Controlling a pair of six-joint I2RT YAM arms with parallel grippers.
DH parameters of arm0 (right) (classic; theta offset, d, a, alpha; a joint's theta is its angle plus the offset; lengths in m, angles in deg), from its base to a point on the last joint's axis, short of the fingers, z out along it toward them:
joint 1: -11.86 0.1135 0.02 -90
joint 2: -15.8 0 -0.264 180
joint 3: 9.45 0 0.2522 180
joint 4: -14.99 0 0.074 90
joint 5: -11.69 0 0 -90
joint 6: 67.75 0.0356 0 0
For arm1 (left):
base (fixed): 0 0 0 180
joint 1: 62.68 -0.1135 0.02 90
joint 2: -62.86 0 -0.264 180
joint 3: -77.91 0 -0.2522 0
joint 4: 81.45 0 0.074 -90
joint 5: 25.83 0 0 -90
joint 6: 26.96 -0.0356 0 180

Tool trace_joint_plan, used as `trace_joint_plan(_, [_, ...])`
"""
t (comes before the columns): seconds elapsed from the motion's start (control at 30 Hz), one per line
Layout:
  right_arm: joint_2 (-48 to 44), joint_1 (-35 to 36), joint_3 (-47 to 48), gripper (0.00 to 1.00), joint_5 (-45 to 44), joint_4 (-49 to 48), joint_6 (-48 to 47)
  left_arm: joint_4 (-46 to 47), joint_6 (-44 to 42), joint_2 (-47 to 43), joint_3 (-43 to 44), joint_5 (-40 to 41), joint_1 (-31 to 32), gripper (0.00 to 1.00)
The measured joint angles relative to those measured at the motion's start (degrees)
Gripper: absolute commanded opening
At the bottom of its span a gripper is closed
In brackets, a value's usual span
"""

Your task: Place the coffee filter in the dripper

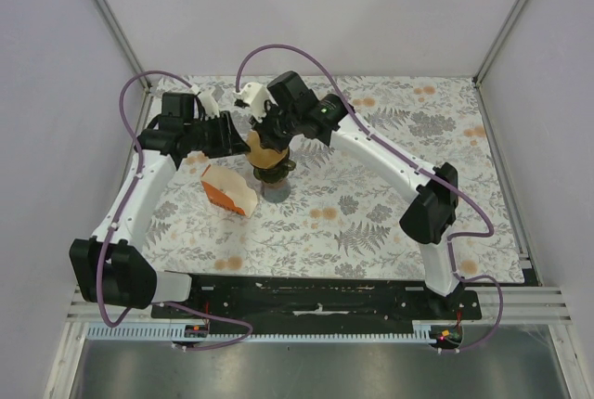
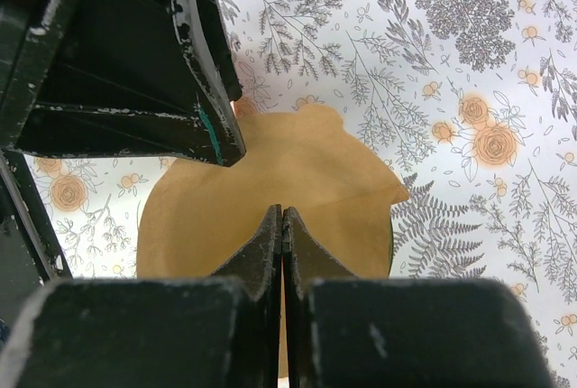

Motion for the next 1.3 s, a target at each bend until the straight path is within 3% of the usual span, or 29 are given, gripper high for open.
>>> trace_joint_plan(0.4, [-1.84, -0.26, -0.5, 0.0, 1.27, -0.81, -0.17, -0.87, -0.81, 0.0, 2.08, -0.09, 0.0, 0.57])
trace_joint_plan(0.43, [-2.01, -0.37, -0.55, 0.04, 1.53, -0.92, -0.17, -0.98, -0.96, 0.0, 2.27, -0.07, 0.0, 0.59])
trace_joint_plan(0.47, [-2.27, -0.52, -0.61, 0.16, 1.62, -0.92, -0.17, -1.44, -1.11, 0.09, 2.86, 0.0, 0.0, 0.6])
trace_joint_plan(0.5, [-2.64, -0.72, -0.79, 0.37, 1.68, -1.01, -0.07, -1.75, -1.31, 0.13, 3.43, 0.09, 0.0, 0.61])
trace_joint_plan(0.6, [-5.7, -1.84, -3.5, 0.65, 1.51, -2.64, 0.94, -2.89, -2.69, 0.63, 7.26, 2.29, -0.13, 0.66])
trace_joint_plan(0.67, [-10.34, -3.61, -7.74, 0.96, 1.22, -5.03, 1.62, -3.08, -3.76, 0.85, 10.36, 5.18, -0.5, 0.68])
trace_joint_plan(0.93, [-36.87, -17.57, -32.13, 0.98, -8.55, -20.06, 6.01, 1.29, -5.68, 0.79, 12.74, 21.35, -6.56, 0.72])
trace_joint_plan(1.17, [-48.37, -34.71, -52.92, 0.98, -10.03, -30.05, 12.92, 13.99, -5.7, 0.42, -2.89, 31.01, -12.55, 0.72])
trace_joint_plan(1.3, [-48.94, -37.9, -64.85, 0.98, -16.06, -33.53, 15.89, 18.56, -6.36, 0.37, -11.3, 31.54, -13.75, 0.72])
